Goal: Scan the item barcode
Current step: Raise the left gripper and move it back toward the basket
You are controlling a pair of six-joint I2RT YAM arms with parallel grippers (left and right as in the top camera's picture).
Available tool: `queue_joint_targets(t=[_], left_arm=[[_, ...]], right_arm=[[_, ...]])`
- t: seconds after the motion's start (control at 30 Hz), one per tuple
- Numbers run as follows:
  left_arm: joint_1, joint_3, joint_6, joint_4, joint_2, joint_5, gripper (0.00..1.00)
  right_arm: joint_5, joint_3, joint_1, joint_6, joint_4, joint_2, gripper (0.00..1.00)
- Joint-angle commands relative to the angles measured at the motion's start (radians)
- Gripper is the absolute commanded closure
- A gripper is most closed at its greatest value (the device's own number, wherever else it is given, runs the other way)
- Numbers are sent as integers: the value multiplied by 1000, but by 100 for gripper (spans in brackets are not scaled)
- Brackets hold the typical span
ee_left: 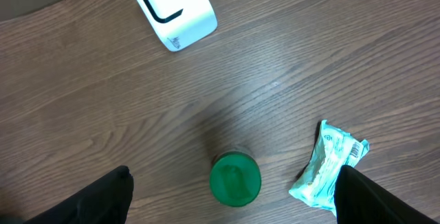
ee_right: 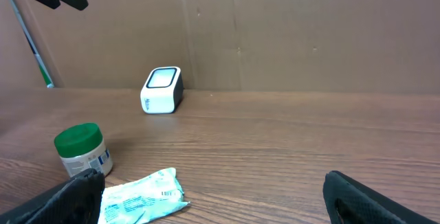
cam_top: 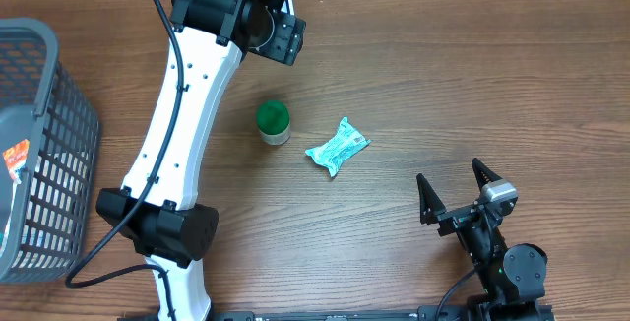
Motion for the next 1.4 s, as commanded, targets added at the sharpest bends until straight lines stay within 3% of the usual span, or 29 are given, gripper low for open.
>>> queue_joint_targets(t=[0.0,0.4,1.37], left_arm=[[3,20,-3,-4,-31,24,23],[19,20,-16,-3,-31,34,18],[233,30,-48,-5,-125,60,14]], right_arm=[[-5,-10,-5,-5,4,-10,0],[-5,-10,-5,-5,4,-10,0],[-5,-10,-5,-5,4,-10,0]])
